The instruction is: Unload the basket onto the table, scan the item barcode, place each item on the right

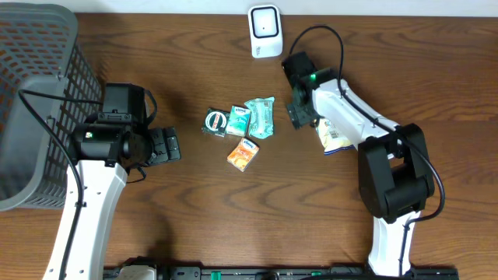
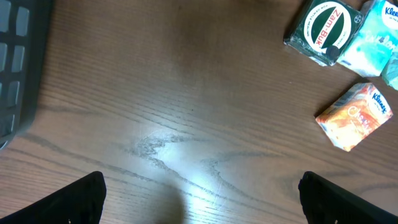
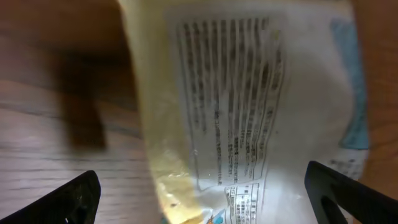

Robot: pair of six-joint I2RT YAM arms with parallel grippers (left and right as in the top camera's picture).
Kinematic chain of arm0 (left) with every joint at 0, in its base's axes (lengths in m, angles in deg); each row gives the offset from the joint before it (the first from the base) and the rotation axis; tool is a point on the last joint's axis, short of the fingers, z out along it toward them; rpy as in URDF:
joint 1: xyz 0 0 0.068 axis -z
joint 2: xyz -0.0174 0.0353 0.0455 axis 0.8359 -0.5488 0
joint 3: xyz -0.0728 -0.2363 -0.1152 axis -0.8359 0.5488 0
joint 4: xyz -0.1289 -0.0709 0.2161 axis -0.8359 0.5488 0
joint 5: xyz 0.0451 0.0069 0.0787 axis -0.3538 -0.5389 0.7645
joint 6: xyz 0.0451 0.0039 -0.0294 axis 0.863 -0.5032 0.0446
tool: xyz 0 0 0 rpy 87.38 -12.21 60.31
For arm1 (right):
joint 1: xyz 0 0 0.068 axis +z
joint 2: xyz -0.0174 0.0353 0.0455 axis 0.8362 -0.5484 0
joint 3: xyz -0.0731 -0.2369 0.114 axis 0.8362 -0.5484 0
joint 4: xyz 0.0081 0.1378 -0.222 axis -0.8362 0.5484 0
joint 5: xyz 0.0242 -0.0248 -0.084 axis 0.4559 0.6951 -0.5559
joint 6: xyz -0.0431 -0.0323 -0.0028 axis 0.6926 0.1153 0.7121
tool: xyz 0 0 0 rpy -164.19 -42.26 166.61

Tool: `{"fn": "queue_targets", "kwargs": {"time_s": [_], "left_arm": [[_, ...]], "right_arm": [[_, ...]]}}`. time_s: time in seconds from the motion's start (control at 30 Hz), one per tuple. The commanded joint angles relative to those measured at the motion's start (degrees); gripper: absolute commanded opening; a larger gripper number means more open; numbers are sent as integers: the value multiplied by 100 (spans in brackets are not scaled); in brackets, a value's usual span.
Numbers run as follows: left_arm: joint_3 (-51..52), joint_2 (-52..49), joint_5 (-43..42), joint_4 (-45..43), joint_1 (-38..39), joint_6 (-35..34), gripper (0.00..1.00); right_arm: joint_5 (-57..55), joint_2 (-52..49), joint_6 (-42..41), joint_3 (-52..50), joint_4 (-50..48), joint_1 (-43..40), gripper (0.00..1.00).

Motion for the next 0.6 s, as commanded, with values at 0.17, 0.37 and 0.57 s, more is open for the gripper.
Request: {"fn": "queue_targets", "kwargs": {"time_s": [0.17, 0.37, 0.57], "left_arm": [[28, -20, 31, 13, 17, -74, 98], [28, -20, 28, 13, 17, -74, 98], [28, -20, 28, 13, 17, -74, 98]], "right_arm": [[308, -118, 155, -442, -262, -378, 81], [817, -175, 181, -437, -227, -490, 2], [2592, -164, 184, 579, 780, -776, 1]]}}
